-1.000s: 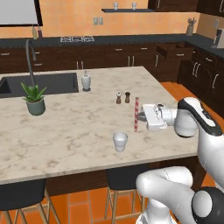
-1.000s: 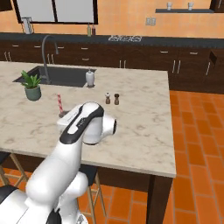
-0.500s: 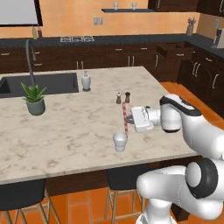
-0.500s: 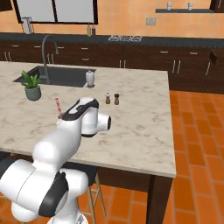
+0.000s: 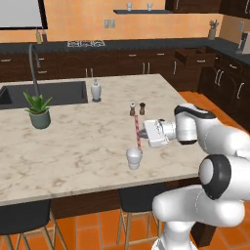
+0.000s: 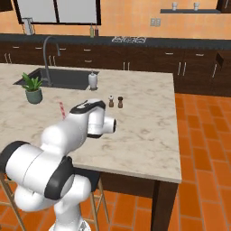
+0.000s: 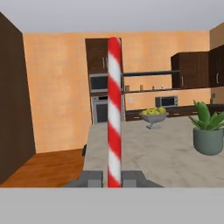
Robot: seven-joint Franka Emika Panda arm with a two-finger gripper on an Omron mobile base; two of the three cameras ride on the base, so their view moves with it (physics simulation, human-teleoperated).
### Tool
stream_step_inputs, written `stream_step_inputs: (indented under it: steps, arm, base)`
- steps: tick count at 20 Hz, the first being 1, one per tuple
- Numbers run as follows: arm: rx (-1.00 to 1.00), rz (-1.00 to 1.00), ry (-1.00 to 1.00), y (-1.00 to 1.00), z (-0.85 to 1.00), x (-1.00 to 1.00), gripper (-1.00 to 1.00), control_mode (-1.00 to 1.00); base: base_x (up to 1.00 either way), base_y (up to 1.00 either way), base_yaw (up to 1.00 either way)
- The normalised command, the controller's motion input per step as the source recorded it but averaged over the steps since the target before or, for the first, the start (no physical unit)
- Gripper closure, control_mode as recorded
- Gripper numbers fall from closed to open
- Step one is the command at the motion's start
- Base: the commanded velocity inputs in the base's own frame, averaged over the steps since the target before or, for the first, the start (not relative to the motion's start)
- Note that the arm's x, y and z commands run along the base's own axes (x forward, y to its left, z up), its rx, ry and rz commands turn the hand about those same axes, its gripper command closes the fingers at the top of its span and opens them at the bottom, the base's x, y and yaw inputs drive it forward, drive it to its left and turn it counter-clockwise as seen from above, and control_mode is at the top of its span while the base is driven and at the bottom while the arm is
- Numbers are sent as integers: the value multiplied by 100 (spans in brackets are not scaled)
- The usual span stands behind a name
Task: Take a straw from the drawer in front and place it inside the glass cup on the dining counter.
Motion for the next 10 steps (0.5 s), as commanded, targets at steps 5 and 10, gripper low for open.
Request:
stream_step_inputs:
  steps: [5, 10]
  arm:
    - [-1, 1, 0, 5, -22, 18, 100, -100]
    - [-4, 0, 0, 14, -25, 12, 100, -100]
  base:
    - [0, 0, 0]
    - [0, 0, 0]
